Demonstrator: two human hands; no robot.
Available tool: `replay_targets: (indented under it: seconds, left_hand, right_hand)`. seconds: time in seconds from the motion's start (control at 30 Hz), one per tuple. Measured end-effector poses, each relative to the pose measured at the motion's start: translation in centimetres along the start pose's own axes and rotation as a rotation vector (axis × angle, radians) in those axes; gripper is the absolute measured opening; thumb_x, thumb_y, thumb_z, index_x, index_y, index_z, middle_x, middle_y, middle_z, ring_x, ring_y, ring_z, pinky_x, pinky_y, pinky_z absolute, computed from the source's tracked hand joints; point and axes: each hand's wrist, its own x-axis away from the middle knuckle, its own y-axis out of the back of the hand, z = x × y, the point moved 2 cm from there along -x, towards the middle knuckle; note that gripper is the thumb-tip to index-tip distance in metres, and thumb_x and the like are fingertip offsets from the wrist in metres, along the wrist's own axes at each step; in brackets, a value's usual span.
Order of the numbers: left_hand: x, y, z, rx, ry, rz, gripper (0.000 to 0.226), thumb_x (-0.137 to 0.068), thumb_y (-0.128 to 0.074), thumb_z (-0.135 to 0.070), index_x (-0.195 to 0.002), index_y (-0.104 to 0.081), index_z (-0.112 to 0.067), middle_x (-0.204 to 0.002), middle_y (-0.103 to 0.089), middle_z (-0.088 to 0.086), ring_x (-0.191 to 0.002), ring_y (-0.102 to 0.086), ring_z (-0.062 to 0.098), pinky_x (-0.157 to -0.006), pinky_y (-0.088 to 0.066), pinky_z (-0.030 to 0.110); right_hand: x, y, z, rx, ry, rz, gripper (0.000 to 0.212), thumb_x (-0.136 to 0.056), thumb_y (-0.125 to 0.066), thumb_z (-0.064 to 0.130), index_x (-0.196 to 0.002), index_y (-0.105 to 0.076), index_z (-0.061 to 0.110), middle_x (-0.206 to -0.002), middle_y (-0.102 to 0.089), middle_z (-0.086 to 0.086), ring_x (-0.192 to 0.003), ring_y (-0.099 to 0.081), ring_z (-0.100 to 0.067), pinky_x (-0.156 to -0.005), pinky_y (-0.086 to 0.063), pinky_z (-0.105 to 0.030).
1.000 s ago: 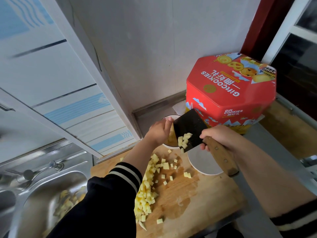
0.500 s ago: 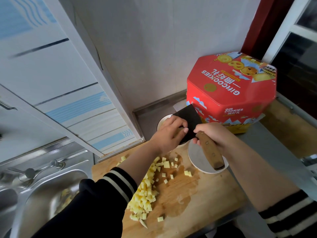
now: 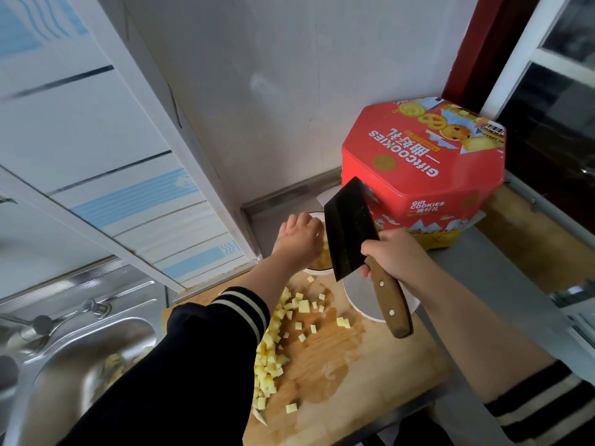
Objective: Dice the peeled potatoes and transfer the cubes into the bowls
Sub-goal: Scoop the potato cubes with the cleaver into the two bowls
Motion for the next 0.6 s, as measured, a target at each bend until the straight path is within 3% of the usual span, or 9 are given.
replay_targets:
  seconds: [0.1, 0.17, 0.27, 0.33, 0.4, 0.47, 0.53, 0.6]
  left_hand:
    - [0.6, 0.2, 0.1, -0.041, -0.031, 0.020, 0.027, -0.101, -0.042, -0.030, -0.120, -0.061, -0.025, -0.135, -0.048, -0.002, -0.125, -0.039, 0.021, -0.105, -0.031, 0.034]
    - [1.8, 0.9, 0.1, 0.065, -0.078, -0.112, 0.028, -0.102, -0.043, -0.029, -0.124, -0.060, -0.023, -0.134, -0.052, -0.003, -0.124, -0.043, 0.018, -0.104, -0.033, 0.032]
    - [5.3, 1.8, 1.5, 0.386, 0.104, -0.438, 0.028, -0.103, -0.041, -0.030, -0.122, -0.058, -0.018, -0.121, -0.056, -0.003, -0.115, -0.047, 0.011, -0.098, -0.038, 0.027]
    - [7.9, 0.8, 3.0, 0.491, 0.231, -0.475, 0.029, -0.104, -0.040, -0.030, -0.121, -0.057, -0.015, -0.118, -0.057, -0.001, -0.113, -0.051, 0.014, -0.094, -0.042, 0.029]
    - [9.4, -1.1, 4.2, 0.402, 0.246, -0.244, 0.037, -0.105, -0.036, -0.035, -0.134, -0.051, -0.019, -0.135, -0.053, 0.000, -0.127, -0.048, 0.019, -0.102, -0.040, 0.035]
    - [9.4, -2.8, 5.1, 0.259, 0.207, 0.039, 0.049, -0.105, -0.028, -0.042, -0.151, -0.030, -0.024, -0.158, -0.029, -0.003, -0.145, -0.027, 0.019, -0.115, -0.025, 0.038]
    - [8.5, -3.5, 5.6, 0.186, 0.193, 0.196, 0.056, -0.105, -0.021, -0.046, -0.157, -0.012, -0.026, -0.164, -0.005, -0.006, -0.151, -0.005, 0.017, -0.120, -0.010, 0.038]
    - [7.4, -3.6, 5.8, 0.141, 0.199, 0.279, 0.058, -0.105, -0.017, -0.047, -0.157, -0.006, -0.024, -0.164, 0.001, -0.005, -0.151, 0.001, 0.018, -0.120, -0.004, 0.038]
  right_hand:
    - [0.4, 0.2, -0.7, 0.088, 0.043, -0.032, 0.017, -0.088, -0.055, 0.013, -0.076, -0.049, 0.003, -0.073, -0.068, -0.022, -0.052, -0.060, -0.016, -0.065, -0.050, -0.033]
    - [1.2, 0.4, -1.3, 0.146, 0.086, -0.068, 0.020, -0.088, -0.056, 0.015, -0.076, -0.053, -0.001, -0.067, -0.068, -0.016, -0.054, -0.061, -0.017, -0.066, -0.052, -0.035]
    - [2.8, 0.4, -2.6, 0.251, 0.158, -0.139, 0.022, -0.090, -0.055, 0.017, -0.074, -0.059, 0.003, -0.061, -0.066, -0.009, -0.061, -0.063, -0.025, -0.067, -0.054, -0.040]
    - [4.0, -0.1, -3.7, 0.286, 0.190, -0.168, 0.025, -0.091, -0.058, 0.024, -0.073, -0.058, 0.007, -0.062, -0.062, -0.009, -0.062, -0.061, -0.025, -0.064, -0.053, -0.041]
    - [5.1, -0.9, -5.1, 0.275, 0.196, -0.144, 0.021, -0.091, -0.063, 0.030, -0.077, -0.056, 0.016, -0.062, -0.057, -0.001, -0.062, -0.058, -0.016, -0.053, -0.044, -0.028]
    - [6.1, -1.8, -6.6, 0.269, 0.197, -0.116, 0.010, -0.092, -0.062, 0.031, -0.089, -0.054, 0.027, -0.069, -0.056, 0.009, -0.069, -0.058, -0.006, -0.055, -0.038, -0.015]
    - [7.2, -2.7, -8.0, 0.325, 0.229, -0.131, 0.007, -0.095, -0.057, 0.032, -0.101, -0.054, 0.030, -0.073, -0.059, 0.011, -0.070, -0.059, -0.004, -0.056, -0.043, -0.015]
    - [8.1, -3.5, -9.2, 0.427, 0.303, -0.179, 0.014, -0.095, -0.055, 0.035, -0.108, -0.058, 0.030, -0.070, -0.058, 0.011, -0.066, -0.058, -0.004, -0.056, -0.045, -0.018]
